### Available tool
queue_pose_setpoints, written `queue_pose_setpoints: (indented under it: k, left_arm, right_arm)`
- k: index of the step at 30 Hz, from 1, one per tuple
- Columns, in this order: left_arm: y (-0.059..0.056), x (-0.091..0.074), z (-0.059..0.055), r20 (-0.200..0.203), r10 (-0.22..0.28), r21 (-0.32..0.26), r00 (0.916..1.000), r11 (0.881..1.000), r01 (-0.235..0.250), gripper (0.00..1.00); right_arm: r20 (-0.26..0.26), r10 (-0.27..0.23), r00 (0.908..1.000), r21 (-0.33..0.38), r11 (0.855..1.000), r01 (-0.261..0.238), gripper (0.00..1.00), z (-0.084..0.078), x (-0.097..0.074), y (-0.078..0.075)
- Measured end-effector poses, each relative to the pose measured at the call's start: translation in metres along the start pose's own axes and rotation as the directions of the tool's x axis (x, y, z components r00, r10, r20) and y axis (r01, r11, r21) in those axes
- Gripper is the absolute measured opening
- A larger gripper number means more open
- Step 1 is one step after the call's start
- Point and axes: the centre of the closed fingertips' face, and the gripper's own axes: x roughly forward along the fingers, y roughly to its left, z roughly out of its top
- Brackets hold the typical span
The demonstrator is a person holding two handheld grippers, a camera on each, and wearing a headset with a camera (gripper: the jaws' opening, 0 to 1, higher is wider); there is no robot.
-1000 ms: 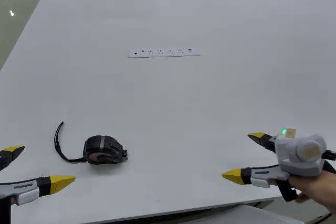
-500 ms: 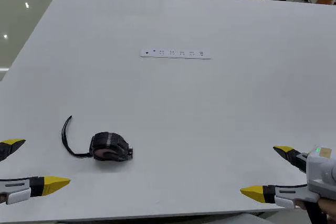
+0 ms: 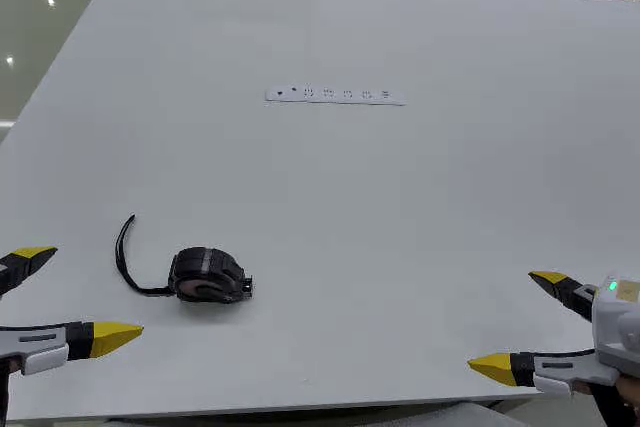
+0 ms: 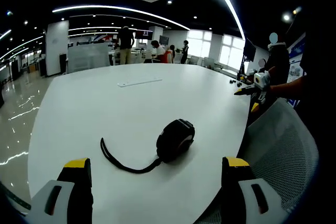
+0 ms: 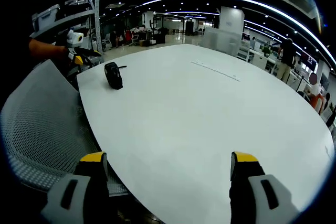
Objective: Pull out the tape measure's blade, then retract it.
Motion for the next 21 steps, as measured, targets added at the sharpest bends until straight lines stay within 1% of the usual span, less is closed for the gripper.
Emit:
queue_pose_setpoints:
  k: [2, 5, 9, 13, 19, 21]
  left_arm:
    - [0.0000, -0.0004, -0.0005, -0.006, -0.002, 0.005, 1.0000, 1.000, 0.002, 1.00]
    - [0.0015, -0.0016, -0.0008, -0.010, 0.002, 0.009, 0.9999, 1.000, -0.002, 1.00]
    - [0.0048, -0.0035, 0.0018, -0.002, 0.015, 0.007, 0.9999, 1.000, -0.015, 1.00]
    - [0.0080, -0.0065, 0.0024, 0.004, 0.027, 0.003, 0.9996, 1.000, -0.027, 1.00]
    - [0.0062, -0.0080, -0.0034, -0.009, 0.022, 0.000, 0.9997, 1.000, -0.022, 1.00]
    - [0.0051, -0.0081, -0.0036, -0.008, 0.018, -0.001, 0.9998, 1.000, -0.018, 1.00]
  right_arm:
    - [-0.011, 0.000, 0.9999, -0.019, 1.000, 0.000, 0.99, -0.0019, -0.0016, -0.0004]
    - [-0.001, 0.001, 1.0000, -0.004, 1.000, -0.001, 1.00, -0.0009, -0.0034, -0.0011]
    - [0.001, -0.001, 1.0000, -0.005, 1.000, 0.001, 1.00, -0.0023, -0.0053, -0.0016]
    - [-0.007, 0.002, 1.0000, 0.004, 1.000, -0.002, 1.00, -0.0085, -0.0065, -0.0044]
    - [-0.002, 0.002, 1.0000, 0.013, 1.000, -0.002, 1.00, -0.0088, -0.0061, -0.0053]
    - [-0.004, 0.003, 1.0000, 0.012, 1.000, -0.003, 1.00, -0.0093, -0.0053, -0.0045]
